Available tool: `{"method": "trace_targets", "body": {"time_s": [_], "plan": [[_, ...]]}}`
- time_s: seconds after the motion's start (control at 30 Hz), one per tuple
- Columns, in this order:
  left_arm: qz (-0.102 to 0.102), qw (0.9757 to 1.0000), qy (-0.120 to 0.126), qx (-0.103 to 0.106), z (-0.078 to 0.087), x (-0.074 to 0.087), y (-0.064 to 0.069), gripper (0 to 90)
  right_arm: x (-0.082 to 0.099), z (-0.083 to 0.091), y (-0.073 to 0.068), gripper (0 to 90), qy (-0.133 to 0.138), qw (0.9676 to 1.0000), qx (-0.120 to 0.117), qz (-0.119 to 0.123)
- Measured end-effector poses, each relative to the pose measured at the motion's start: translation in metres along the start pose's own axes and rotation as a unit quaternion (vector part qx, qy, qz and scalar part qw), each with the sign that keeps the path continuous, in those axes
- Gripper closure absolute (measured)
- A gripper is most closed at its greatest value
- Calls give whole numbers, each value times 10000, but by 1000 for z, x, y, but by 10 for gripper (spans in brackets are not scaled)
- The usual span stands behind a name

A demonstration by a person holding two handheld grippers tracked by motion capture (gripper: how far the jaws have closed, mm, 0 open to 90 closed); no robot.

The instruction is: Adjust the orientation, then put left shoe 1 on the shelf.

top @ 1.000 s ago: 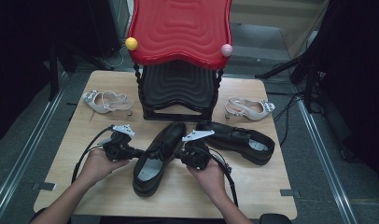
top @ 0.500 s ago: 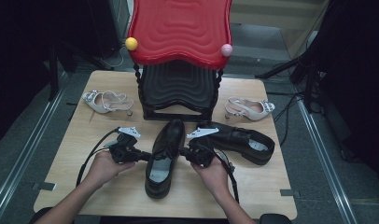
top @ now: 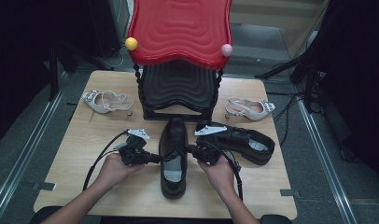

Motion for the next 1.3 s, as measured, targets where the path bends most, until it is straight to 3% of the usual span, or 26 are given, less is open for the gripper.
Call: {"method": "trace_targets", "body": {"time_s": [0.23, 0.3, 0.33, 0.43, 0.47, 0.6, 0.63, 0.7, 0.77, 0.9, 1.07, 1.27, 1.3], "plan": [[-29, 10000, 79, -3, -5, -1, 3, 900, -1, 2, 7, 900, 11, 10000, 31, -66], [-105, 9999, 76, -45, -2, -1, 1, 808, -1, 3, 9, 900, 39, 10000, 8, -33], [-76, 9998, 198, -40, 6, -1, -2, 782, -1, 4, 9, 900, 64, 10000, -24, -39], [-76, 9997, 233, -13, 16, -2, -5, 734, -2, 6, 9, 857, 120, 9999, -8, 19], [-112, 9997, 193, -25, 21, -3, -5, 655, -2, 9, 9, 830, 88, 10000, -36, -5], [-158, 9994, 302, 42, 31, -5, -5, 623, -4, 15, 11, 787, 132, 9997, -142, -162], [-154, 9993, 350, 57, 34, -6, -4, 607, -5, 20, 11, 739, 170, 9995, -130, -251], [-194, 9988, 451, 43, 42, -8, -3, 624, -5, 22, 11, 729, 166, 9993, -163, -298], [-270, 9977, 596, 147, 53, -10, -2, 808, -5, 29, 9, 709, 111, 9991, -131, -379], [-342, 9981, 508, 82, 59, -15, -2, 823, -6, 41, 9, 702, 162, 9983, -167, -535], [-411, 9979, 499, -9, 67, -23, -2, 811, -11, 55, 5, 688, 188, 9981, -197, -550], [-613, 9966, 531, -158, 80, -42, 5, 843, -14, 55, -4, 673, 121, 9984, -267, -474], [-654, 9961, 566, -176, 86, -51, 6, 847, -15, 55, -9, 665, 56, 9982, -363, -474]]}}
Point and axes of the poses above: each handheld gripper's, and its own axes: z roughly backward along the jaws, x roughly out of its underside, y roughly to its right, the point moved 1 cm from there along -z, roughly forward along the jaws, and after that the axes turned 3 degrees about -y, right-handed, at the moved point
